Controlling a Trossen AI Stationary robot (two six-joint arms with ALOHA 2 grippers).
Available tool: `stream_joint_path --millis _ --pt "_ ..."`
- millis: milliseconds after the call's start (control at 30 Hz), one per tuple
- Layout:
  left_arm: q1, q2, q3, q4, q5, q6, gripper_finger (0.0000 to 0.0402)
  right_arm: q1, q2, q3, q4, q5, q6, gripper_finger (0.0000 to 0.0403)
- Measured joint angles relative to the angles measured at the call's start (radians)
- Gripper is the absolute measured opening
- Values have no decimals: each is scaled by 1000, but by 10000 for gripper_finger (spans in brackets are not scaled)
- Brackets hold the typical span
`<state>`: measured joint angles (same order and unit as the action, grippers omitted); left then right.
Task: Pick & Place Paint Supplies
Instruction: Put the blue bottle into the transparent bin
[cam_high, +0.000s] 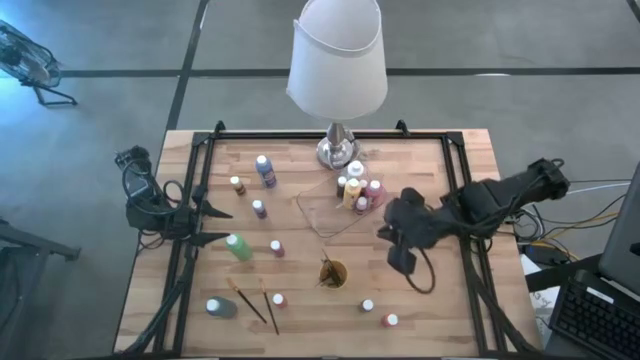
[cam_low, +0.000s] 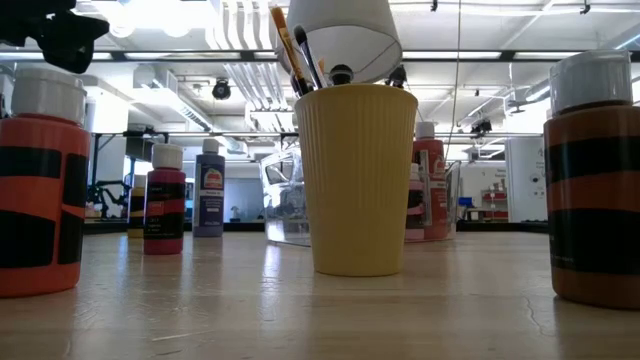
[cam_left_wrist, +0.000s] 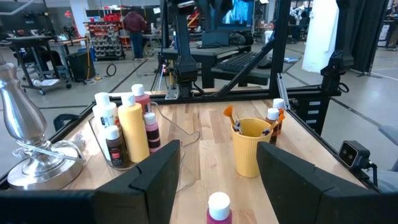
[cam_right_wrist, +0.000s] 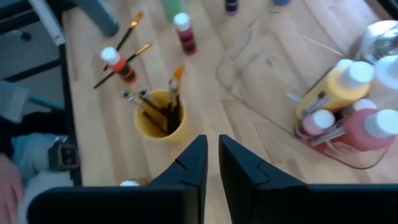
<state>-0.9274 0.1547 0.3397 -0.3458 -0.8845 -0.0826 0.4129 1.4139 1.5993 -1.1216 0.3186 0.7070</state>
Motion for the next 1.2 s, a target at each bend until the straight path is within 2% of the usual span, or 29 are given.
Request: stream_joint_path --millis 100,333,433,633,833,967,1067,1200 --pt "0 0 0 0 0 0 218 48 0 0 0 49 -12 24" --pt "0 0 0 0 0 0 218 144 -5 -3 -58 296 -103 9" --pt "0 0 0 0 0 0 218 149 -10 -36 -60 328 -131 8" --pt "0 0 0 0 0 0 218 140 -38 -199 21 292 -129 8" --pt "0 0 0 0 0 0 218 142 -115 -439 148 123 -54 8" --pt "0 0 0 0 0 0 218 141 -247 -604 186 132 40 8" --pt "0 0 0 0 0 3 218 140 -375 -722 289 134 64 8" --pt "0 0 0 21 0 112 218 140 -549 -852 520 141 -97 8"
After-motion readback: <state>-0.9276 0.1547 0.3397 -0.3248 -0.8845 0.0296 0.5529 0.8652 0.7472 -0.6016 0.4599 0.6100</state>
